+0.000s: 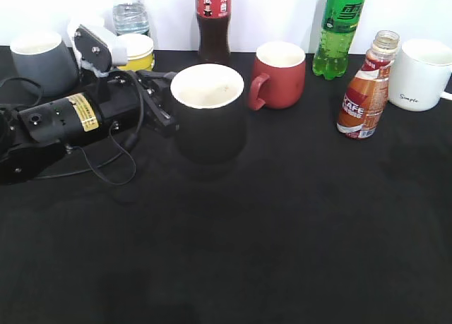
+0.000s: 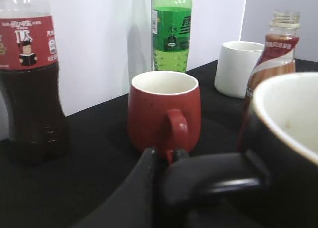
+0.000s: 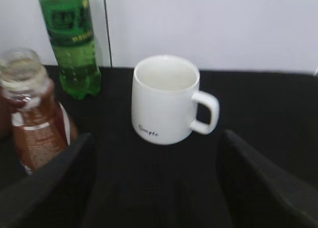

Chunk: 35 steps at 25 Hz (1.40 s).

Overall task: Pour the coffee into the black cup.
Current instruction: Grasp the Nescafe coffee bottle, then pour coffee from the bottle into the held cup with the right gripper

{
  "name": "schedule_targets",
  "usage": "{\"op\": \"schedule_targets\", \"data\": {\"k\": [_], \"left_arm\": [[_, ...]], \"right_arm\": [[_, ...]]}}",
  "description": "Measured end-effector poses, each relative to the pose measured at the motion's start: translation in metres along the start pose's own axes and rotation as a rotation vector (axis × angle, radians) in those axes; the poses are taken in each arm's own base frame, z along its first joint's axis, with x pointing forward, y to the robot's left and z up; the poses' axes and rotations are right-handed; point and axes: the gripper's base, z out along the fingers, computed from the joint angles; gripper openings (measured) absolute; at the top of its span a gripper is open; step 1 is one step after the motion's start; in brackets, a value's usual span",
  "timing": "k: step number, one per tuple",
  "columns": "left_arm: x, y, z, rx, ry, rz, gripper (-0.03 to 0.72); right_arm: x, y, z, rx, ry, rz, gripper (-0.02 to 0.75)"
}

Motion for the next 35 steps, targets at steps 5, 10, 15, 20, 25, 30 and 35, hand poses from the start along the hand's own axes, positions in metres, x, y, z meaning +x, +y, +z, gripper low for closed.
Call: {"op": "schedule_targets", "data": {"k": [5,10,15,20,25,30,35], "left_arm": [[0.0,0.0,0.0,-0.002,-0.001,-0.001,0.055],[0.0,0.0,0.0,-0.002,0.0,-0.001,0.054],[0.002,0.001,0.0,-0.009,0.021,-0.001,0.054],[0.002,0.001,0.0,-0.01,0.025,-0.001,0.054],[0.002,0.001,0.0,-0.01,0.025,-0.001,0.054],[0.002,0.001,0.0,-0.01,0.025,-0.001,0.054],[0.003,-0.001,0.0,0.01,0.031,0.011,0.054]], "right_arm": [[0.032,0.012,0.033,-0.125,0.053,-0.026,0.589],[0.07,0.035,0.053,-0.381,0.077,-0.064,0.589],[0.081,0.038,0.07,-0.41,0.11,-0.054,0.664],[0.083,0.042,0.113,-0.447,0.089,-0.086,0.675],[0.086,0.051,0.15,-0.535,-0.026,-0.089,0.659],[0.089,0.053,0.151,-0.562,-0.047,-0.084,0.526],[0.088,0.053,0.151,-0.569,-0.041,-0.063,0.526]]}}
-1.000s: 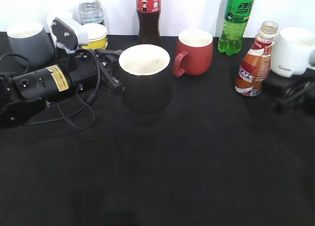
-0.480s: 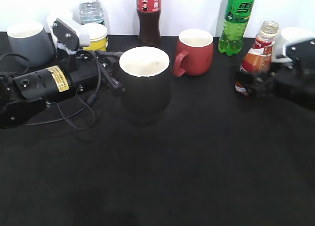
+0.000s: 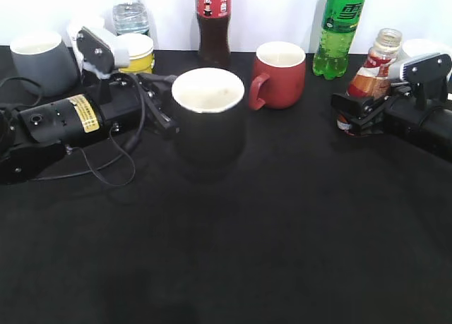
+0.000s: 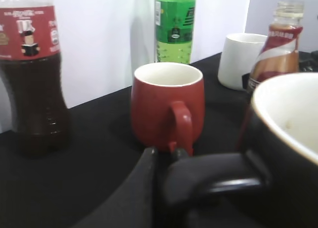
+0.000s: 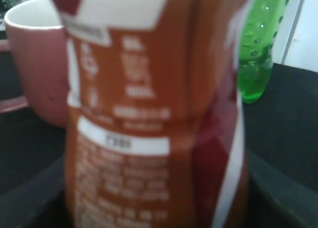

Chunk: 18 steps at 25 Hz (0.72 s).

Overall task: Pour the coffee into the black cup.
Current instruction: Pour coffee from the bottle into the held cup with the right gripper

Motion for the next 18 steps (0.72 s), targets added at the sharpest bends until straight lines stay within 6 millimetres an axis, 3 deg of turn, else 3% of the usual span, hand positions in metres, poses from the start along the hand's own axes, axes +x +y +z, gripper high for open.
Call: {"op": "schedule_targets", "data": {"k": [2,4,8,11,13,15,18], "left_arm": [[0.001,-0.004,0.0,0.046,0.007,-0.002,0.054],[-0.002,-0.01,0.002,0.079,-0.018,-0.044,0.054],[-0.009,-0.05,0.024,0.191,-0.006,-0.018,0.054],[-0.028,-0.074,0.048,0.248,-0.017,0.042,0.054],[-0.042,-0.083,0.06,0.27,-0.049,0.07,0.054],[-0.05,-0.086,0.067,0.276,-0.072,0.086,0.054],[-0.047,-0.087,0.075,0.281,-0.065,0.075,0.054]], "right_arm": [[-0.016,0.009,-0.005,-0.085,0.009,-0.056,0.526],[-0.053,0.024,-0.017,-0.187,-0.04,-0.208,0.526],[-0.106,0.046,-0.047,-0.272,-0.08,-0.485,0.526],[-0.12,0.05,-0.056,-0.252,-0.098,-0.595,0.526],[-0.123,0.051,-0.057,-0.243,-0.129,-0.779,0.526],[-0.125,0.052,-0.058,-0.241,-0.179,-0.951,0.526],[-0.13,0.054,-0.059,-0.214,-0.262,-1.123,0.526]]}}
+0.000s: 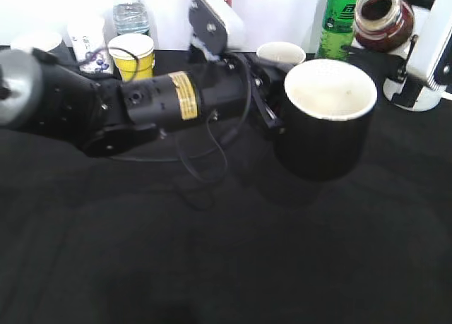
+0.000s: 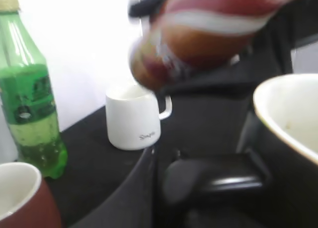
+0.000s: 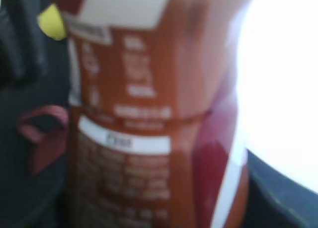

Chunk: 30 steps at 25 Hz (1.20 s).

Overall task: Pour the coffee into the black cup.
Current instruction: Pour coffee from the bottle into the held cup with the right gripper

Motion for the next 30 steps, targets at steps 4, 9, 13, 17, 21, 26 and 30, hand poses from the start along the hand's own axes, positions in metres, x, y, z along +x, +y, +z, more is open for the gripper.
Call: {"op": "schedule_targets", "data": {"k": [4,9,13,17,21,26,30], "left_arm": [[0.0,-0.002,0.001,0.004,0.005,-0.012,0.054],[0.0,-0.002,0.001,0.004,0.005,-0.012,0.054],[0.001,-0.002,0.001,0.009,0.007,-0.008,0.054],[0.001,-0.002,0.001,0.009,0.008,-0.008,0.054],[0.001,-0.002,0.001,0.01,0.009,-0.006,0.054],[0.002,-0.002,0.001,0.01,0.018,-0.033,0.054],[0.002,-0.002,0.001,0.008,0.022,-0.055,0.054]], "right_arm": [[0.001,-0.006,0.0,0.059,0.022,-0.186,0.526],[0.003,-0.008,0.0,0.087,0.045,-0.366,0.526],[0.003,-0.009,-0.001,0.093,0.054,-0.444,0.526],[0.003,-0.01,-0.001,0.105,0.063,-0.455,0.526],[0.003,-0.011,-0.001,0.106,0.066,-0.492,0.526],[0.003,-0.011,-0.001,0.109,0.067,-0.503,0.526],[0.003,-0.012,-0.001,0.123,0.068,-0.532,0.526]]}}
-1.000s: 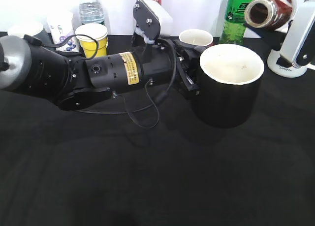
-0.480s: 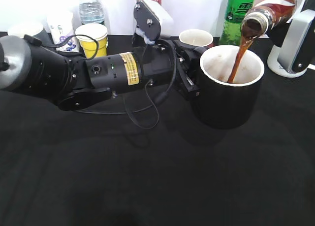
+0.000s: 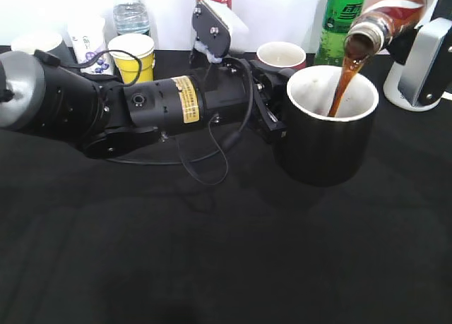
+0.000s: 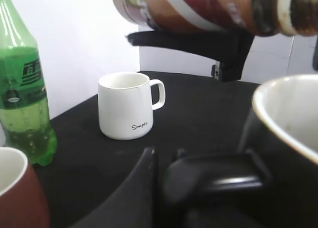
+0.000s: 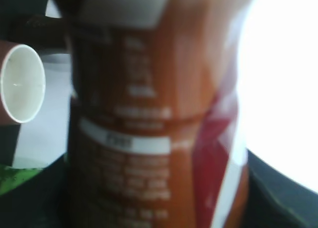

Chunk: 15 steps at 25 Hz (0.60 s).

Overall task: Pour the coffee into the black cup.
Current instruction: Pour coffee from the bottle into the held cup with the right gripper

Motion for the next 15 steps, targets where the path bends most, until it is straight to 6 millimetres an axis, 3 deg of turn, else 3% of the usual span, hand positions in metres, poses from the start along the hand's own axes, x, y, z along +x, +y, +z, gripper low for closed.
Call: {"op": "schedule_targets", "data": {"k": [15], "left_arm": [[0.0051,0.0002,-0.0001,-0.003,0.056,-0.037,0.053]], "right_arm": [[0.0014,-0.0022,-0.0002,0.019,0.019,-0.116,0.526]]}}
